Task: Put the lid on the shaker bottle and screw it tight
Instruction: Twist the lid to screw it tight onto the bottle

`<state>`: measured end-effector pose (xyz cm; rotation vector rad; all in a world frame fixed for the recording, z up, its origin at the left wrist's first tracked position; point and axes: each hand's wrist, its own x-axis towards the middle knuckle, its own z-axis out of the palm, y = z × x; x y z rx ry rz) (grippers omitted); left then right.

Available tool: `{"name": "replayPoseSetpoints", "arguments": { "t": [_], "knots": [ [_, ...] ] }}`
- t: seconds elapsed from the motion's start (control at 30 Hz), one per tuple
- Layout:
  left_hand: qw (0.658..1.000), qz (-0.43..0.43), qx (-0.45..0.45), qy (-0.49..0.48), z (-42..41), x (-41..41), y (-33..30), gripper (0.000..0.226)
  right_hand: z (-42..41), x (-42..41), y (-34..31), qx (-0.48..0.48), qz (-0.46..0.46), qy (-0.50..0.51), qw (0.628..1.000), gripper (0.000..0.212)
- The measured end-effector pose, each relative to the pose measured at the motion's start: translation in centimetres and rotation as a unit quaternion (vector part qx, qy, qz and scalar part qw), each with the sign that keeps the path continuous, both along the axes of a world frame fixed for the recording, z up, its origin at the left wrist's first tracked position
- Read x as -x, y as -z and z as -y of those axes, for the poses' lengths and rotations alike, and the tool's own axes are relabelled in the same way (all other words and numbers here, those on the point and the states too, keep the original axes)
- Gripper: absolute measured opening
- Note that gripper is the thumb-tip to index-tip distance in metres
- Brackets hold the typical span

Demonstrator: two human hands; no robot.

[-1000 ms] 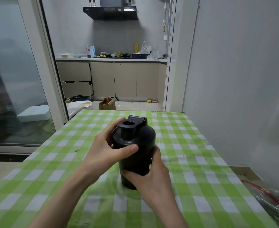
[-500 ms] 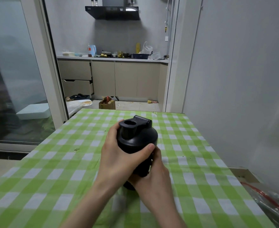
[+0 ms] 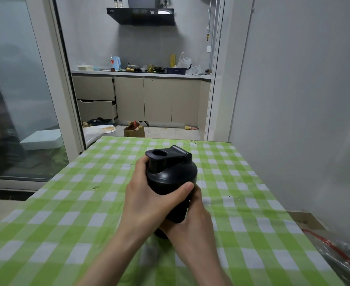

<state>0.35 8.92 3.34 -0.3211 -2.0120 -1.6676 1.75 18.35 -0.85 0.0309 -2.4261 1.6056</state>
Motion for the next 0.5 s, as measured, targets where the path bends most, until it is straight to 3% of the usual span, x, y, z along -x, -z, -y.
{"name": "replayPoseSetpoints", "arguments": {
  "t": [0.5],
  "knots": [
    [0.996, 0.006, 0.036, 0.085, 2.0, 1.3, -1.2, 0.06, -0.5, 0.5, 0.1, 0.008, -0.008, -0.005, 1.0, 0.076]
  ]
}}
